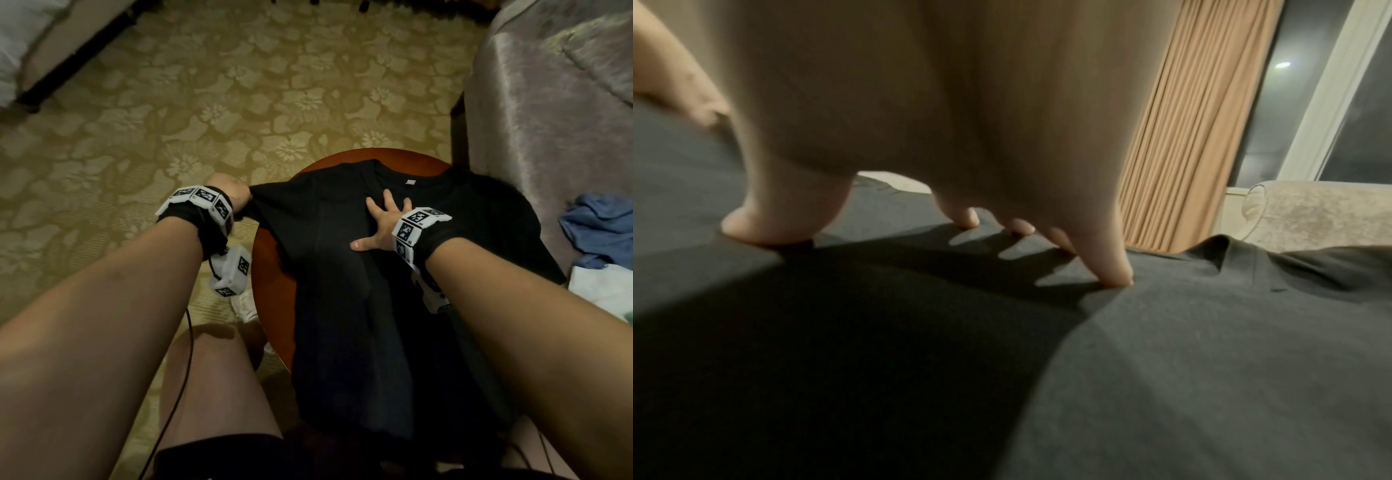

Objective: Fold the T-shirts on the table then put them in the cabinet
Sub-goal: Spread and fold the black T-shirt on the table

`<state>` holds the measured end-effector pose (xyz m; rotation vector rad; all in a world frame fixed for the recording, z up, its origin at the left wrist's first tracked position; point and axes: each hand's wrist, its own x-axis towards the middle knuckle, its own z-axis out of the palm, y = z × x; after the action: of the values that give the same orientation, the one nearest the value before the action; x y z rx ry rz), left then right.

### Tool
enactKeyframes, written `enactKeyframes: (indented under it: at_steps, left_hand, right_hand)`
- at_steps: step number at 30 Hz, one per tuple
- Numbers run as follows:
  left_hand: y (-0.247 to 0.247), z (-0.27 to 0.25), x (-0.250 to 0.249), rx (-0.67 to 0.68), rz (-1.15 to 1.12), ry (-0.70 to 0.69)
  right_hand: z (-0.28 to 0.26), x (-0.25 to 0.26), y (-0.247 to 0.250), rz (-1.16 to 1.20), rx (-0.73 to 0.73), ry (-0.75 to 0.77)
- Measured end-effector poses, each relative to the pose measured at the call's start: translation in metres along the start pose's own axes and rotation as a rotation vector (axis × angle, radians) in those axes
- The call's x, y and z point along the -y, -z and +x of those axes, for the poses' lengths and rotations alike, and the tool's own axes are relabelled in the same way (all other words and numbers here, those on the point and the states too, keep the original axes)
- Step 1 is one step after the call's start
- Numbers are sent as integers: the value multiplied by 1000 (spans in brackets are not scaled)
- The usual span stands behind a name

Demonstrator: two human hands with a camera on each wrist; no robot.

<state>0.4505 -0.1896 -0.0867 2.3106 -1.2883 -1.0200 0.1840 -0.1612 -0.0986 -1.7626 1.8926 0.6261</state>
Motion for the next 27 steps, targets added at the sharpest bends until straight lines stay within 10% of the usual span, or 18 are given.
enactKeyframes:
  at_steps: [7,14,20,27]
  left_hand:
    - [5,-3,-13,-132,-397,-25]
    - [-1,-11,1,222,-263,204]
    - [2,-3,10,-28,-299,26]
    - [-5,-15,8,61,-158,-172]
  right_hand:
    - [0,0,-1,11,-18,4]
    - [2,1,-2,12,-17,-3]
    - [2,2,-2,-1,-28,-5]
    - [1,4,-3,10,-40,-12]
